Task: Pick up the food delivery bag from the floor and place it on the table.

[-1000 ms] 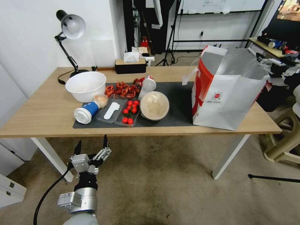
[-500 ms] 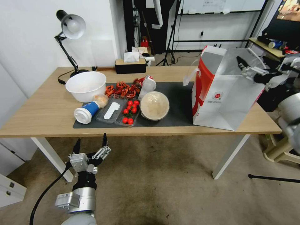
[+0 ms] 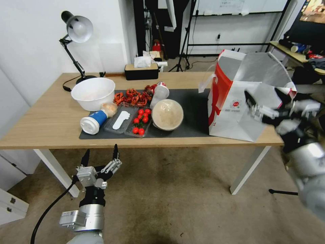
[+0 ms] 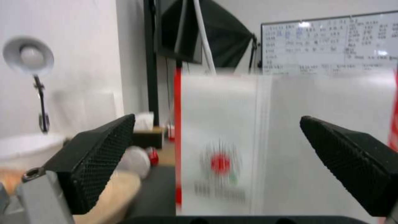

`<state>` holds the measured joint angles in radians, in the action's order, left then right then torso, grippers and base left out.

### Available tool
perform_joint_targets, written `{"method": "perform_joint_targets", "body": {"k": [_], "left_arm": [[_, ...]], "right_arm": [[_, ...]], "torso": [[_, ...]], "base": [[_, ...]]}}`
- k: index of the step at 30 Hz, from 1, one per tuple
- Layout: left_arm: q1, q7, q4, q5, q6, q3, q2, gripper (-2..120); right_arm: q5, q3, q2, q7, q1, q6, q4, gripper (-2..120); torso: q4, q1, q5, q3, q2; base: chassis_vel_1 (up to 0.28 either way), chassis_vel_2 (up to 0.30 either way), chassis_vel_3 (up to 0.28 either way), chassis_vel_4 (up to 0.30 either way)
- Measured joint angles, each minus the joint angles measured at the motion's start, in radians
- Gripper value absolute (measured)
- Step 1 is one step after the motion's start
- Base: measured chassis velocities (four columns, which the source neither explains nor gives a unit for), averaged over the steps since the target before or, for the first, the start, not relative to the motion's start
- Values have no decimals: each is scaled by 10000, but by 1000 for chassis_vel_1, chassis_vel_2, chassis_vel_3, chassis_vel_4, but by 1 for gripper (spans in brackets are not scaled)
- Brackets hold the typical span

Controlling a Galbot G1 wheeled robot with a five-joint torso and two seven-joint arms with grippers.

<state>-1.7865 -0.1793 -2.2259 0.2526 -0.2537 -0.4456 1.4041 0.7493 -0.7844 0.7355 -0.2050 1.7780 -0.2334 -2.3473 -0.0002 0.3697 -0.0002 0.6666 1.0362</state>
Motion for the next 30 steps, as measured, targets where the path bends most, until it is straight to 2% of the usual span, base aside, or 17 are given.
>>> {"method": "perform_joint_targets", "body": {"k": [3, 4, 5, 12, 23, 30], "left_arm": [[20, 174, 135, -30, -14, 1, -11, 100], [20, 174, 135, -30, -14, 1, -11, 100], [49, 326, 285, -49, -29, 10, -21, 100], [84, 405, 676, -327, 29, 81, -49, 100], [162, 634, 1046, -644, -113, -36, -123, 100], [278, 626, 1168, -671, -191, -84, -152, 100]], "right_arm": [[-914, 610, 906, 401, 317, -641, 524, 100], [-914, 610, 906, 401, 317, -641, 524, 100], [-1300, 920, 1362, 573, 361, -945, 912, 100], [-1994, 1949, 2314, 884, -65, -1588, 2265, 100], [-1455, 2802, 2905, 1171, -685, -1435, 2853, 100], [-1367, 2923, 3028, 1414, -784, -1362, 3064, 100]], "torso": [[0, 0, 1, 0, 0], [0, 0, 1, 0, 0], [1, 0, 3, 0, 0], [3, 0, 1, 1, 0], [2, 0, 1, 2, -2], [1, 0, 1, 2, -1]], "base": [[0, 0, 0, 0], [0, 0, 0, 0], [0, 0, 0, 0], [0, 0, 0, 0], [0, 0, 0, 0], [0, 0, 0, 0]]}}
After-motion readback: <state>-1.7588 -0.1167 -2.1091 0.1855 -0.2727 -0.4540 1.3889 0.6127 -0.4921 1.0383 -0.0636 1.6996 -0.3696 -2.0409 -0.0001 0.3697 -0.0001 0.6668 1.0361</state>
